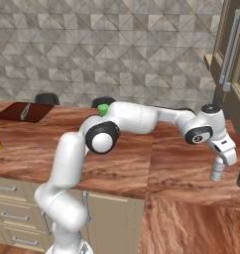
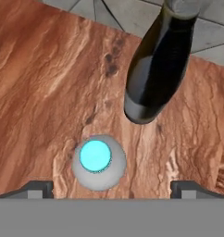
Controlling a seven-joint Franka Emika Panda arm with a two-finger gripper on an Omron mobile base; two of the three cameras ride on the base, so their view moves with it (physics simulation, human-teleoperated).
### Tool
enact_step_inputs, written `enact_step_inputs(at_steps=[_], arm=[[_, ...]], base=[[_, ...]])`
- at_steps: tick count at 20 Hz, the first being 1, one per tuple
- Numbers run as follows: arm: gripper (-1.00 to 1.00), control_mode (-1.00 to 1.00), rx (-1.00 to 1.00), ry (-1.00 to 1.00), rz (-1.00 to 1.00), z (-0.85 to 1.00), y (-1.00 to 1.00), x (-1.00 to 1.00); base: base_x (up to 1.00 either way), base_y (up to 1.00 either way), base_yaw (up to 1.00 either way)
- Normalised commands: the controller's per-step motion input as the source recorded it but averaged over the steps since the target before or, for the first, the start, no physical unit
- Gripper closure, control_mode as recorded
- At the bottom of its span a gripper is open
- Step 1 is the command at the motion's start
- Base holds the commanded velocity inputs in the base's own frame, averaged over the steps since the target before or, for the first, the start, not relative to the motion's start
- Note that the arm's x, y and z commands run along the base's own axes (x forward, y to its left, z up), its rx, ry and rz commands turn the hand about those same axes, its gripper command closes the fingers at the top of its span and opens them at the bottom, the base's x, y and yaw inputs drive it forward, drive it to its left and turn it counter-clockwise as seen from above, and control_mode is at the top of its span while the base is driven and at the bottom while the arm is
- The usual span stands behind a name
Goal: Place the drinks on the dining counter in a tight cluster.
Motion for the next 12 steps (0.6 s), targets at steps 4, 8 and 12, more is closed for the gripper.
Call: enact_step_inputs(at_steps=[4,8,12], arm=[[-1.0,-1.0,0.0,-0.05,0.0,-0.2,0.0,0.29],[-1.0,-1.0,-0.01,-0.01,0.0,-0.22,-0.01,0.15],[-1.0,-1.0,-0.03,0.0,0.0,-0.17,0.0,0.0]], base=[[0.0,0.0,0.0],[0.0,0.0,0.0],[0.0,0.0,0.0]])
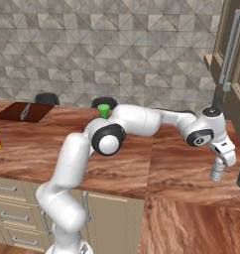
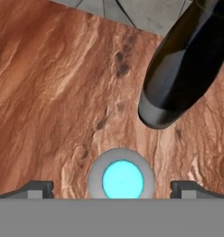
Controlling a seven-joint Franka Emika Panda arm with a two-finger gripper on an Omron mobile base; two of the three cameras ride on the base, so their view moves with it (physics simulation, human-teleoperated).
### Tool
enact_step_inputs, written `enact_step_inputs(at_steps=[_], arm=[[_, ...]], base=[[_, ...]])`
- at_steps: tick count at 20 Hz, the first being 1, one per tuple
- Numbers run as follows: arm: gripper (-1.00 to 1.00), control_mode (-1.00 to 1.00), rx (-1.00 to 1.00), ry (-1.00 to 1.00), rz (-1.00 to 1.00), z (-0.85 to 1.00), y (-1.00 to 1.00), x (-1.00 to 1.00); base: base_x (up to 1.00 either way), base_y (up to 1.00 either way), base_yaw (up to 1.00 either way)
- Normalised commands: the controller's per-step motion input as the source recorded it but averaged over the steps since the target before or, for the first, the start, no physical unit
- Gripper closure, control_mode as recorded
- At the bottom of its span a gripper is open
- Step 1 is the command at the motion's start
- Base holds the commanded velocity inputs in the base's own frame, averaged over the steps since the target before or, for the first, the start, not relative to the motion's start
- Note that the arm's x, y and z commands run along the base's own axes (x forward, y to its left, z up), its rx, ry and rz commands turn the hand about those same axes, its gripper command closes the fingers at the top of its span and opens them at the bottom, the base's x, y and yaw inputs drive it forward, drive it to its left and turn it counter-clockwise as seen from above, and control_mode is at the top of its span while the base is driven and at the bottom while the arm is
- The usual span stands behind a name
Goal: Place the drinks on the dining counter in a tight cluster.
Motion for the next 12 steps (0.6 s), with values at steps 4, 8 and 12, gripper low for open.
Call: enact_step_inputs(at_steps=[4,8,12], arm=[[-1.0,-1.0,-0.07,0.0,0.0,-0.14,-0.08,0.0],[-1.0,-1.0,-0.06,0.0,0.0,-0.13,-0.09,0.01],[-1.0,-1.0,0.0,0.0,0.0,-0.13,-0.04,0.0]], base=[[0.0,0.0,0.0],[0.0,0.0,0.0],[0.0,0.0,0.0]])
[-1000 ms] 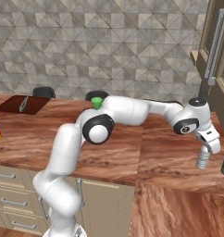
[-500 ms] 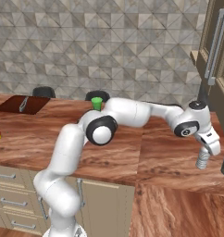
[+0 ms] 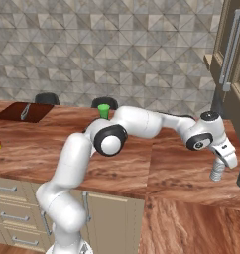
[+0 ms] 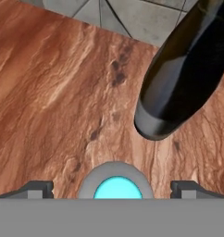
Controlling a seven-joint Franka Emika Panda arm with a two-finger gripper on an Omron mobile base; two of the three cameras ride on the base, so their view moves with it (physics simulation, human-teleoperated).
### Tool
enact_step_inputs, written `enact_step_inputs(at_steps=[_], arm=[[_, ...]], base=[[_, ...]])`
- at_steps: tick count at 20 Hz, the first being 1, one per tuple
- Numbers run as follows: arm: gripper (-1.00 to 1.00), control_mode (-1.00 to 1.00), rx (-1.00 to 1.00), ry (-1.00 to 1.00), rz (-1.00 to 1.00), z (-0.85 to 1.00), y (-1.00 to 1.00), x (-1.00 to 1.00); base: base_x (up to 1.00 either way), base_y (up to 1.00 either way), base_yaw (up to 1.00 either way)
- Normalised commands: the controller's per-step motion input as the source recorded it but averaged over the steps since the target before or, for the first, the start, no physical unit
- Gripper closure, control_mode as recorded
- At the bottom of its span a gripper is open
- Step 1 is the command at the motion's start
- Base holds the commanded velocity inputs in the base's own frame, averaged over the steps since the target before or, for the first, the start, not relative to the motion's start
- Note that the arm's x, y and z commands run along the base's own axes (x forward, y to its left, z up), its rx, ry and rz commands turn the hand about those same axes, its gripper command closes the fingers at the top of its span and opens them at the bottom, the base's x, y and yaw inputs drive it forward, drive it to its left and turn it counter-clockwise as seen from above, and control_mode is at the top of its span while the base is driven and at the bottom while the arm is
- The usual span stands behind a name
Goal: Place the drinks on the dining counter in a tight cluster.
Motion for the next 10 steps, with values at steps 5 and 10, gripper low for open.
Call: enact_step_inputs(at_steps=[5,10], arm=[[-1.0,-1.0,0.0,0.0,0.0,-0.14,0.0,0.02],[-1.0,-1.0,0.0,0.0,0.0,-0.21,0.0,0.0]], base=[[0.0,0.0,0.0],[0.0,0.0,0.0]])
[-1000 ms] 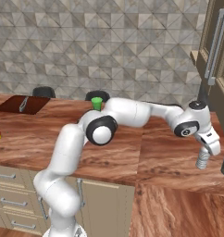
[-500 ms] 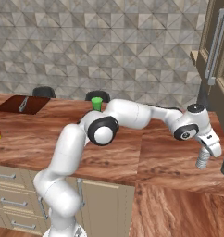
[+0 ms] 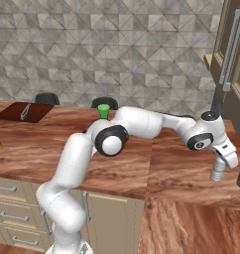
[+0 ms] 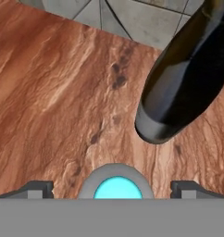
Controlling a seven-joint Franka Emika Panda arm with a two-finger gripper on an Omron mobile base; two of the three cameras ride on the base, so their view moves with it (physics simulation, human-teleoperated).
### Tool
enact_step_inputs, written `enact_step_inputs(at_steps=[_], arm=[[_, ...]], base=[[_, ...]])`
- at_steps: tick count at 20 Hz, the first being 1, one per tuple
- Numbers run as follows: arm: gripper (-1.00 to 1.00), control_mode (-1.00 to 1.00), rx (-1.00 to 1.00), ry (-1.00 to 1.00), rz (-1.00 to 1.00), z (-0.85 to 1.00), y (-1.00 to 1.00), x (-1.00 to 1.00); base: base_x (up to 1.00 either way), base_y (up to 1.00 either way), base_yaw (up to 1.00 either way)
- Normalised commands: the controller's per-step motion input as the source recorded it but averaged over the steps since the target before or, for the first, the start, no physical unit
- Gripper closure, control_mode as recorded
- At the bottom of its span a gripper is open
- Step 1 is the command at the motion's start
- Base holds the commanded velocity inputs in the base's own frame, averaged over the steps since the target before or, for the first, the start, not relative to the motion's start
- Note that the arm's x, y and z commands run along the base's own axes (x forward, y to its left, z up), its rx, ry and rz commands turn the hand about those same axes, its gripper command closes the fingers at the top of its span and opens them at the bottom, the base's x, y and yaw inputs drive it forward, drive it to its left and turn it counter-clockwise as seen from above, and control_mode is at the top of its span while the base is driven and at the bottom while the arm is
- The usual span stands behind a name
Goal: Place the drinks on the dining counter in a tight cluster.
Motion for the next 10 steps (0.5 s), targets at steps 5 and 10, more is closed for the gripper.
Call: enact_step_inputs(at_steps=[5,10], arm=[[1.0,-1.0,0.0,0.0,0.0,-0.29,0.04,0.0],[1.0,-1.0,0.0,0.03,0.0,-0.37,0.06,0.0]], base=[[0.0,0.0,0.0],[0.0,0.0,0.0]])
